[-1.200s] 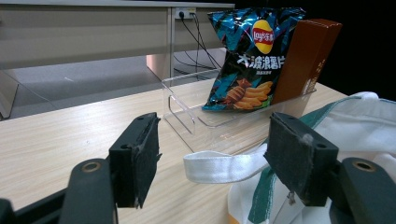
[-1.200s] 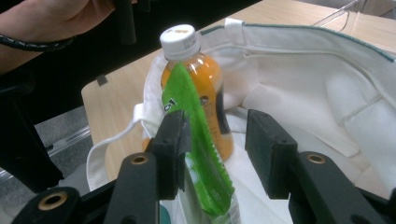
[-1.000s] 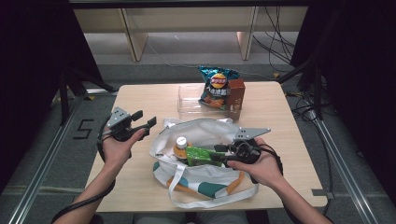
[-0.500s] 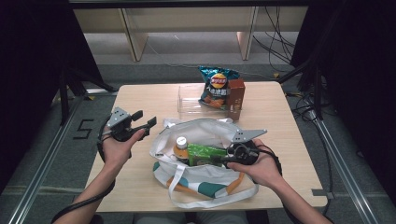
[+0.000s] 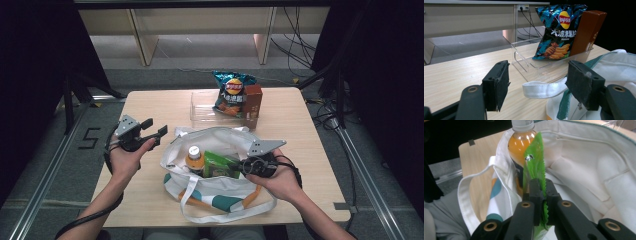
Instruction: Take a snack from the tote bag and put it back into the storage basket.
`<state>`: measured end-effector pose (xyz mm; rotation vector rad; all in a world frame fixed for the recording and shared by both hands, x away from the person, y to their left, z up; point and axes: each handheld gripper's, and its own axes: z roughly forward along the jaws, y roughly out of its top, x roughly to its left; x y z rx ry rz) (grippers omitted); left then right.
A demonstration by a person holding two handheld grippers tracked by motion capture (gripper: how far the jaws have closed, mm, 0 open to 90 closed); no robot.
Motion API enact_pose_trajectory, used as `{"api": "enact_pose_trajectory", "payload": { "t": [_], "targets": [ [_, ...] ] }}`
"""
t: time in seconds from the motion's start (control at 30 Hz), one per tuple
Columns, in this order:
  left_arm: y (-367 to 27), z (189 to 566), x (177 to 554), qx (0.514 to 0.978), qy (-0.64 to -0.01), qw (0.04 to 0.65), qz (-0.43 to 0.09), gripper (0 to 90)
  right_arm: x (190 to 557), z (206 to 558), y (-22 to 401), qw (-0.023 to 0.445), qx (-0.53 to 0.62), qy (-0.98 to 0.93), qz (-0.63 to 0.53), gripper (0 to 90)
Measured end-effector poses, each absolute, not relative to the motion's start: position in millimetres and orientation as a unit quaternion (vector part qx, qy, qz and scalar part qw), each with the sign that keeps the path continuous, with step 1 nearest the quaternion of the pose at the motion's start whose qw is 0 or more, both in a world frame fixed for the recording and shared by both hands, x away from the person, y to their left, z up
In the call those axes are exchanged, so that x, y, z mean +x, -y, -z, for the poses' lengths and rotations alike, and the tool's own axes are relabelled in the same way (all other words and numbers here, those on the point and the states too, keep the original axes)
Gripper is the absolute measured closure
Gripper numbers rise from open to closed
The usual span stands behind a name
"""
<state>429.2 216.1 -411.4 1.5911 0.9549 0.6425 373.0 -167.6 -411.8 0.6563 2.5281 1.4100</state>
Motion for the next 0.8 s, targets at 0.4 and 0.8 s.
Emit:
{"api": "enact_pose_trajectory", "payload": {
  "t": [0.4, 0.8],
  "targets": [
    [-218, 411, 430, 0.675, -0.403, 0.554, -0.274, 33.6, 370, 401, 169, 0.115, 0.205, -0.851, -0.470, 90.0],
    [-218, 410, 430, 0.674, -0.403, 0.555, -0.275, 33.6, 374, 385, 174, 0.149, 0.194, -0.839, -0.486, 90.0]
  ]
}}
